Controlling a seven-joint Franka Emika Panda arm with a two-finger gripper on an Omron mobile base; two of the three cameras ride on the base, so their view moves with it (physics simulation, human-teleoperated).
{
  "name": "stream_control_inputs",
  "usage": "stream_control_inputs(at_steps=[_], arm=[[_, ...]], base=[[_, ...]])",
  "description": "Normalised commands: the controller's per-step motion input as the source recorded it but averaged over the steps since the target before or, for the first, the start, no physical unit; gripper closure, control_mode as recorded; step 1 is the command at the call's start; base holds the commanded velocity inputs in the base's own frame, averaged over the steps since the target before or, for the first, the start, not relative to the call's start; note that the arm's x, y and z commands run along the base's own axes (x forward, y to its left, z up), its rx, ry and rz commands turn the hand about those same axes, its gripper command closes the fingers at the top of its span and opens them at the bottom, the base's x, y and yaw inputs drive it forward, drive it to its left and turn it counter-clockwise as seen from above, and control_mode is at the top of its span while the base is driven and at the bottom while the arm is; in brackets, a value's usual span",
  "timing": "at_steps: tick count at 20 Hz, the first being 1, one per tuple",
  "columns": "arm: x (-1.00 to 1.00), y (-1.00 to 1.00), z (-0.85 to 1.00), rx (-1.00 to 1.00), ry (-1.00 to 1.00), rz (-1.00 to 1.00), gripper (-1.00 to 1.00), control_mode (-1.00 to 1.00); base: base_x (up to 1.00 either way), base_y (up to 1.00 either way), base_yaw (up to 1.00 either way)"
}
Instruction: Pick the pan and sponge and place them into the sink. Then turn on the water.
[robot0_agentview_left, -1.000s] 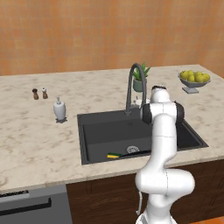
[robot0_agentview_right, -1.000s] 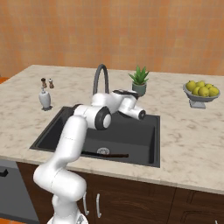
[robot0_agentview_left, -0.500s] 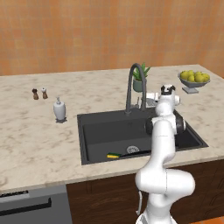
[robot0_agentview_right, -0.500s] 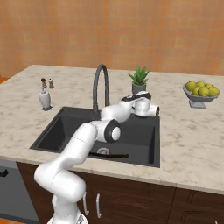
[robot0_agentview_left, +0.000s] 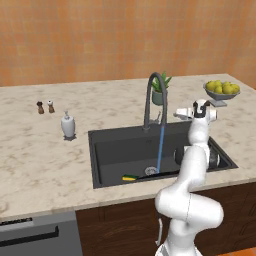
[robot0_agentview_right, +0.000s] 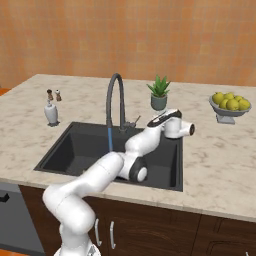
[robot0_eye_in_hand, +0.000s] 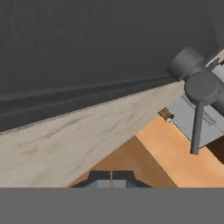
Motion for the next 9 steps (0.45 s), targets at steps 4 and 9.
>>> stream_control_inputs(at_steps=[4, 9], arm=[[-1.0, 0.48, -0.5, -0.4, -0.53, -0.16, 1.0, -1.0], [-1.0, 0.79, -0.73, -0.28, -0.51, -0.05, 1.0, -1.0]], base=[[0.0, 0.0, 0.0], [0.0, 0.0, 0.0]])
